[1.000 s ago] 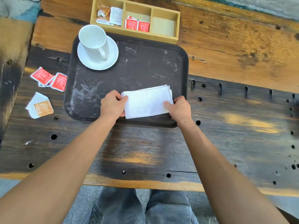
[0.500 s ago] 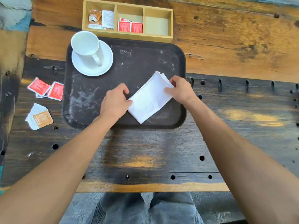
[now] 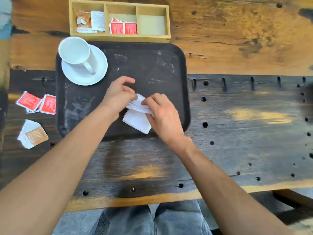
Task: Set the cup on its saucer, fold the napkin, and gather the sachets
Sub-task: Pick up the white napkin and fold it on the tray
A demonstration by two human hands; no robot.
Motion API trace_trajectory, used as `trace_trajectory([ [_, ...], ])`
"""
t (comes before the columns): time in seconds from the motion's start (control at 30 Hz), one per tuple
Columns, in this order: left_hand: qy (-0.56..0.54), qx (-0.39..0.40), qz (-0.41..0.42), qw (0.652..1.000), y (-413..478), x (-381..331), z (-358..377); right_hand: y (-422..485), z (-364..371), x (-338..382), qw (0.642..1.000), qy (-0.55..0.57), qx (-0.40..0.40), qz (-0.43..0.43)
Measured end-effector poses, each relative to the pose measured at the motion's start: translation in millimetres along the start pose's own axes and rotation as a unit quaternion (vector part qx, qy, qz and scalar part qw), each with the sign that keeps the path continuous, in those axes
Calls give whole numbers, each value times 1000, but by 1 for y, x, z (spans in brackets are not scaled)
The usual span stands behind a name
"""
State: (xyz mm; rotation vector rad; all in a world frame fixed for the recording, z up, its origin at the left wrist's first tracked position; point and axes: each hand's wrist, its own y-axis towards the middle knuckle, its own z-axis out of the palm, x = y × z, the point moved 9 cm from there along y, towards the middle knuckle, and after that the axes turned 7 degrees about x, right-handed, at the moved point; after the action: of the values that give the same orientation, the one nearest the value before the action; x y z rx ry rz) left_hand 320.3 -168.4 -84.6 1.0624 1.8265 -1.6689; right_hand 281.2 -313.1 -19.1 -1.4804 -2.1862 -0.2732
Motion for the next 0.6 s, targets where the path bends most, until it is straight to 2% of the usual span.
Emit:
trace_trajectory([
  [0.17,48,-7,22,999,-28,36,-6,-31,36,13,1000,10,23,-3],
  [0.37,268,-48,64,960,-42,50,-9,-49,73,15,998,35,57,-8],
  [0.47,279,-64,33,957,-44,60,-13,-52,76,9,998,54,41,5],
  [0.6,237,-50,-22,970,-45,71,-11,-39,56,-20,984,157,-15,79],
])
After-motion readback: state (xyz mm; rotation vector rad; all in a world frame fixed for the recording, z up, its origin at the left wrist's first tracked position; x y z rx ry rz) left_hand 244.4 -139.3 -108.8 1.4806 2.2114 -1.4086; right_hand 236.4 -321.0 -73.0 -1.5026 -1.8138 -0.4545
